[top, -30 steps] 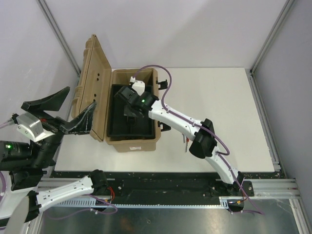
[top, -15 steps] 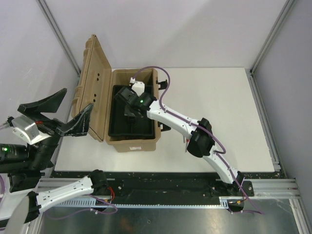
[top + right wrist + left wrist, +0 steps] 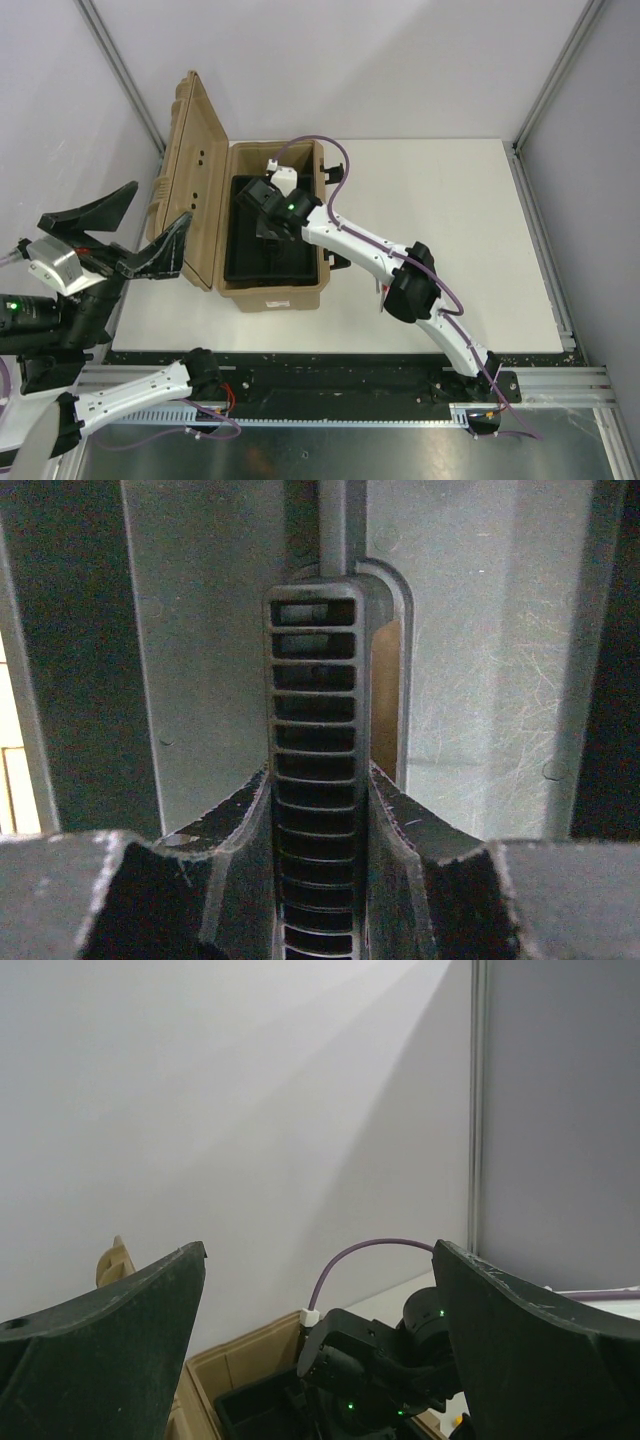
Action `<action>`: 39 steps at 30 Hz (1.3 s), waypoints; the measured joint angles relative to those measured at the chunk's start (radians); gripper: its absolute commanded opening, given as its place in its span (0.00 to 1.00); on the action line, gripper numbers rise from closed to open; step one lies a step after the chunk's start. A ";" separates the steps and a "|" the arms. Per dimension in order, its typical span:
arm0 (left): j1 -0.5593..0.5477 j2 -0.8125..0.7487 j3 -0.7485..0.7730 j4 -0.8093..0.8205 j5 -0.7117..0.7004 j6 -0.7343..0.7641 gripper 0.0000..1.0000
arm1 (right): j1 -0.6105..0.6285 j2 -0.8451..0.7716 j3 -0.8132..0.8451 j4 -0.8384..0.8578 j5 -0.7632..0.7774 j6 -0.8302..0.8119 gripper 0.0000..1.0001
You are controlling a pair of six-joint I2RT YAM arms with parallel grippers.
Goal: Pack the tool kit
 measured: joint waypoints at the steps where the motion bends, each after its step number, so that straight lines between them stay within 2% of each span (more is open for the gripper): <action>1: 0.000 0.000 -0.001 0.000 -0.003 0.000 0.99 | 0.000 0.000 0.002 -0.007 -0.004 -0.002 0.00; 12: 0.000 0.000 -0.012 0.000 -0.014 0.007 1.00 | -0.002 0.002 0.001 -0.016 -0.018 -0.005 0.01; 20: 0.000 -0.002 -0.012 0.000 -0.014 0.007 0.99 | -0.009 0.004 -0.008 -0.008 -0.043 -0.008 0.40; 22: 0.000 -0.005 -0.013 0.000 -0.015 0.007 0.99 | -0.009 0.003 -0.023 0.012 -0.044 -0.013 0.47; 30: 0.000 -0.013 -0.017 0.000 -0.021 0.007 0.99 | -0.010 -0.008 -0.098 0.125 -0.056 -0.033 0.64; 39: 0.000 -0.013 -0.017 0.000 -0.037 0.014 0.99 | -0.006 -0.056 -0.145 0.176 -0.023 -0.112 0.66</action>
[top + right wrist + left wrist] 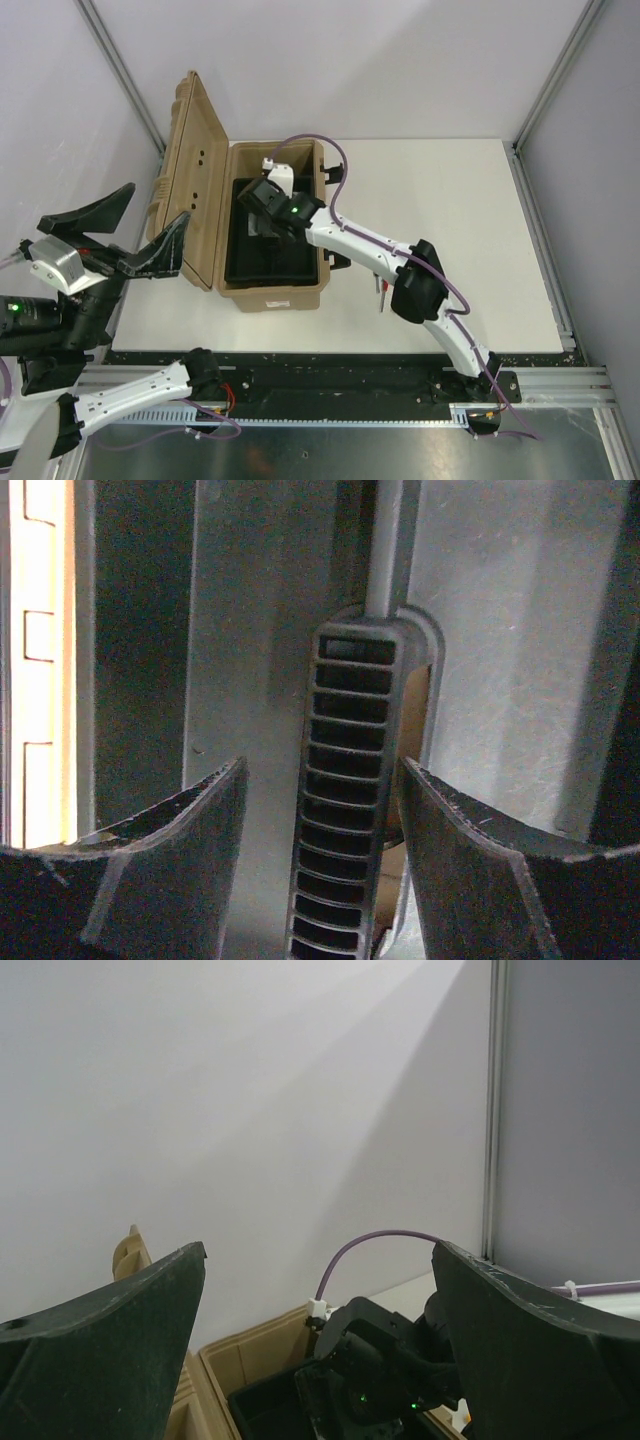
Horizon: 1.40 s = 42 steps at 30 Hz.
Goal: Pack the tool kit
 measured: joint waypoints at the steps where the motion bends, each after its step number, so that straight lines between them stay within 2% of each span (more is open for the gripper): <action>1: 0.000 0.000 0.000 0.000 -0.001 0.002 0.99 | -0.001 -0.006 -0.003 0.002 0.008 -0.013 0.66; 11: 0.000 0.000 0.000 0.000 -0.004 0.012 0.99 | -0.045 -0.011 -0.002 0.022 0.033 -0.157 0.69; 18: 0.000 0.000 0.000 0.000 -0.004 0.019 0.99 | -0.044 0.039 0.022 0.057 0.043 -0.253 0.86; 21: 0.000 0.000 0.000 0.000 -0.004 0.019 0.99 | -0.038 0.041 0.022 0.064 0.035 -0.286 0.88; 36: 0.000 0.000 0.000 0.000 -0.012 0.019 1.00 | -0.034 0.052 0.019 0.052 0.017 -0.367 0.83; 39: 0.000 0.000 0.000 0.000 -0.013 0.019 0.99 | -0.033 0.056 0.029 0.042 0.022 -0.378 0.76; 42: 0.000 0.000 -0.001 0.000 -0.013 0.019 0.99 | -0.026 0.056 0.037 0.033 0.026 -0.378 0.66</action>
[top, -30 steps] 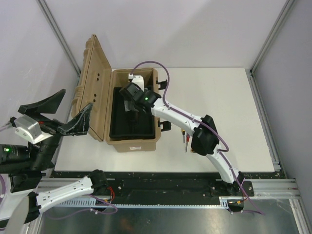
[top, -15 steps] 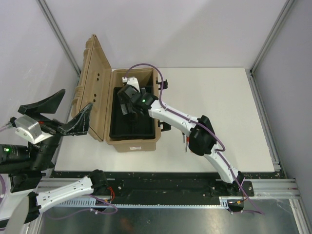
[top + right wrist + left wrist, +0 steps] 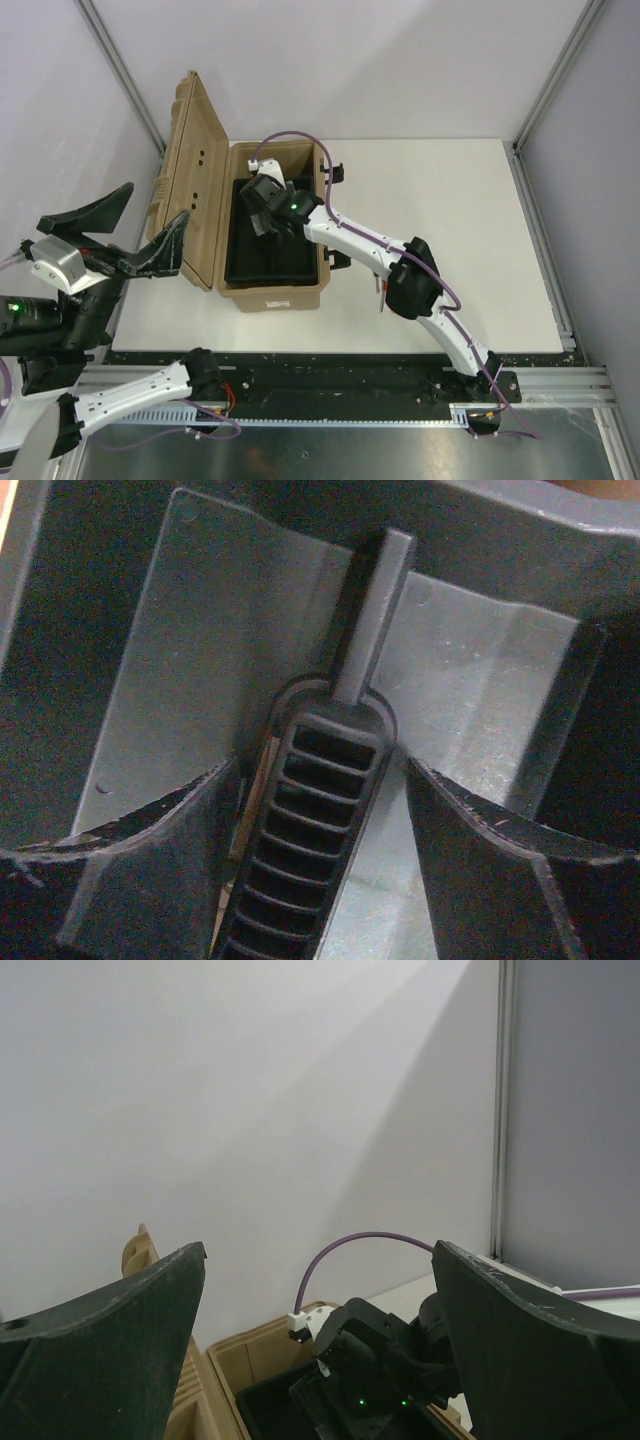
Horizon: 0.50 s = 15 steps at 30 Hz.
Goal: Pack the tool kit
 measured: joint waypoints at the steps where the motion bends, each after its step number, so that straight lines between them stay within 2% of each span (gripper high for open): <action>1: 0.000 0.000 0.000 0.000 0.000 0.000 1.00 | 0.002 0.000 0.004 -0.002 0.000 0.003 0.62; 6: 0.000 0.000 0.000 0.000 0.000 0.000 1.00 | 0.023 0.003 0.010 -0.007 0.039 0.035 0.43; 11: 0.000 0.000 0.000 0.000 -0.001 0.000 0.99 | 0.031 0.003 0.018 -0.033 0.047 0.054 0.06; 15: 0.000 0.000 0.000 0.000 -0.001 0.000 0.99 | 0.048 0.003 0.049 -0.113 0.036 0.075 0.00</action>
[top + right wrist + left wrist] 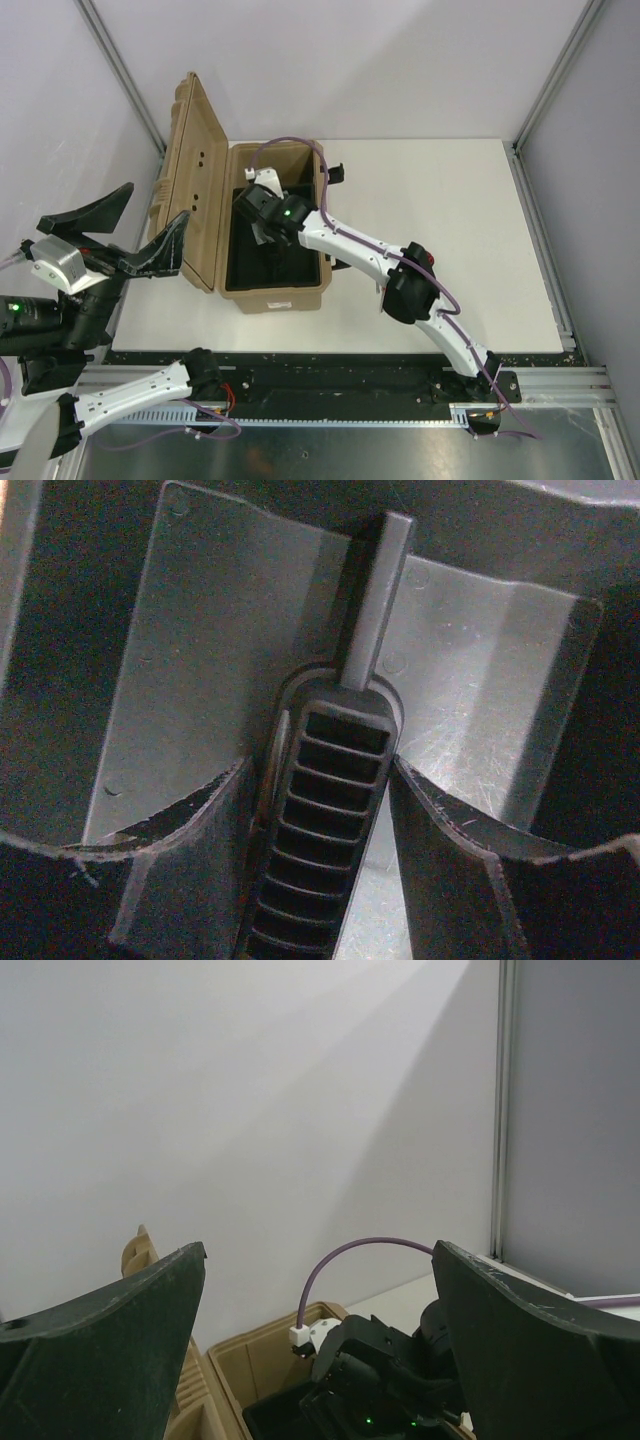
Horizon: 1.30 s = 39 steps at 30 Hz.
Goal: Pack the tool kit
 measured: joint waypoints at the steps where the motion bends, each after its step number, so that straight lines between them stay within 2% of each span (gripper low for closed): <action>1: 0.000 0.000 0.000 0.000 0.000 0.000 0.99 | 0.003 0.000 0.004 -0.014 0.003 0.005 0.00; 10: 0.000 0.000 0.000 0.000 0.001 0.000 1.00 | 0.003 0.003 0.018 -0.072 -0.011 0.038 0.01; 13: 0.000 0.000 0.000 0.000 0.002 -0.001 0.99 | 0.001 0.002 0.009 -0.067 -0.011 0.043 0.19; 15: 0.000 0.000 0.000 0.000 0.002 -0.001 1.00 | -0.001 0.002 0.008 -0.067 -0.016 0.048 0.39; 18: 0.000 0.000 0.000 0.000 0.002 -0.001 1.00 | -0.003 0.002 0.008 -0.067 -0.021 0.051 0.63; 20: 0.000 0.000 0.000 0.000 0.002 -0.001 0.99 | -0.003 0.000 0.005 -0.063 -0.023 0.051 0.73; 24: 0.000 0.000 -0.001 0.000 0.002 -0.001 0.99 | -0.005 -0.013 -0.006 -0.061 -0.037 0.047 0.87; 28: 0.000 0.000 -0.001 0.000 0.002 -0.001 1.00 | -0.012 -0.034 -0.027 -0.060 -0.064 0.036 0.93; 32: 0.000 0.000 -0.001 0.000 0.002 -0.001 0.99 | -0.023 -0.101 -0.081 -0.026 -0.088 0.028 0.96; 39: 0.000 0.003 -0.001 0.000 0.002 -0.001 0.99 | -0.053 -0.439 -0.362 0.169 -0.074 0.009 0.94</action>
